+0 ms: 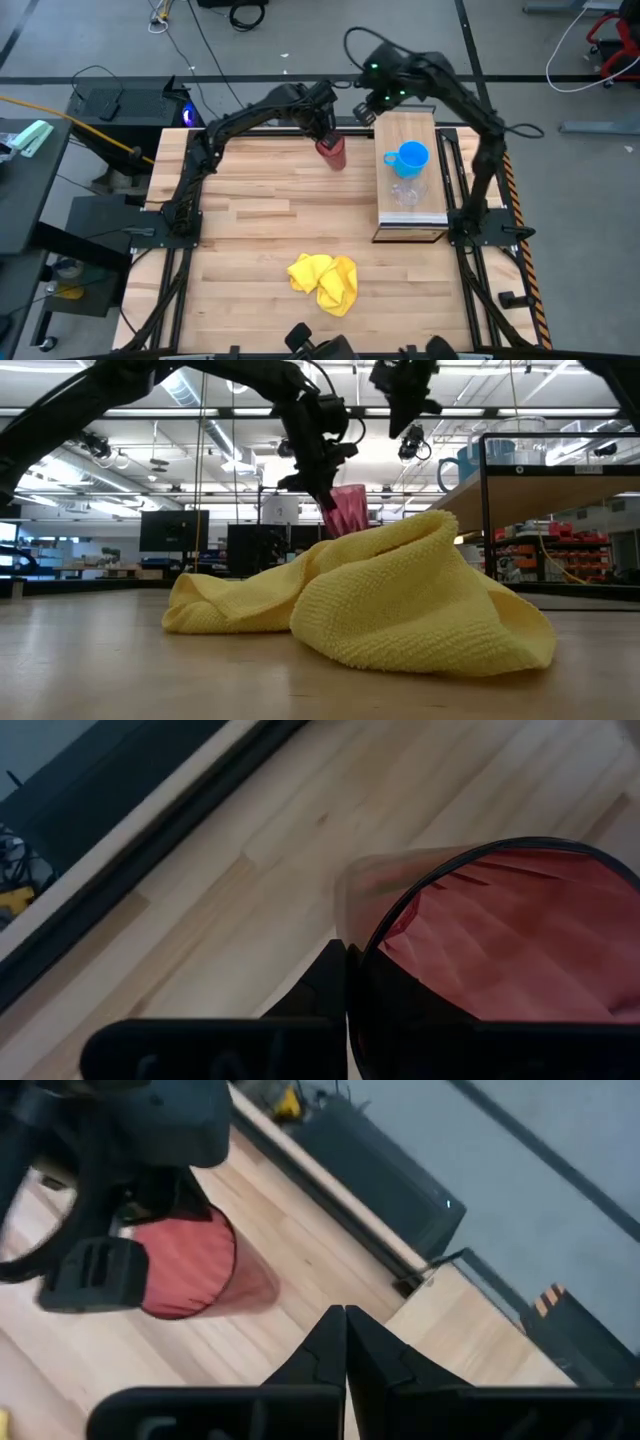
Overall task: Stack small to large cups/mugs on shelf
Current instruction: Put the red cup on the shelf
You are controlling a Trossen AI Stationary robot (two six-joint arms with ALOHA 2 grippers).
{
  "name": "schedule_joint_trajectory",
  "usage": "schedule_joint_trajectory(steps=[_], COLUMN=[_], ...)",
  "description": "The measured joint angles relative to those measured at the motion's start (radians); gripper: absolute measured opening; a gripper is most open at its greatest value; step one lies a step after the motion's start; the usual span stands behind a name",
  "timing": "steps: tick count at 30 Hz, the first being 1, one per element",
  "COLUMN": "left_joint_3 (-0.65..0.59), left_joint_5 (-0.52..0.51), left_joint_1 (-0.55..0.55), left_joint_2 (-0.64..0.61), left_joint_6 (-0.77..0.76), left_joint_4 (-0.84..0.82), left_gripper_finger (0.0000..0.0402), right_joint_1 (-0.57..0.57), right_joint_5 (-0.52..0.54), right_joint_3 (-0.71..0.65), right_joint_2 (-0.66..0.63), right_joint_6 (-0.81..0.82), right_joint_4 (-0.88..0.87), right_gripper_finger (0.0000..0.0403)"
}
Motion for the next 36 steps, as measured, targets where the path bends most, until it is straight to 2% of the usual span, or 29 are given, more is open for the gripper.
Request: schedule_joint_trajectory(steps=[8,17,24,31,36], left_joint_3=[0.0,0.002,0.001,0.0,0.0], left_joint_5=[-0.003,0.026,0.037,0.04,0.044], left_joint_1=[-0.002,-0.006,-0.007,-0.007,-0.007], left_joint_2=[0.024,0.072,0.076,0.077,0.077], left_joint_6=[0.021,0.023,0.023,0.046,0.047], left_joint_4=[-0.001,0.055,0.103,0.132,0.14], left_gripper_finger=[0.0012,0.0026,0.0013,0.0064,0.0079], right_joint_1=[0.0,0.0,0.0,0.0,0.0], right_joint_5=[0.0,0.0,-0.031,-0.031,-0.031], right_joint_3=[0.004,0.005,0.005,0.005,0.005], right_joint_2=[0.05,0.008,0.006,0.006,0.006], right_joint_6=[-0.015,-0.026,-0.019,-0.022,-0.035], right_joint_4=[-0.042,-0.075,-0.078,-0.077,-0.077], right_gripper_finger=[0.0009,0.0009,0.0009,0.0013,0.0027])
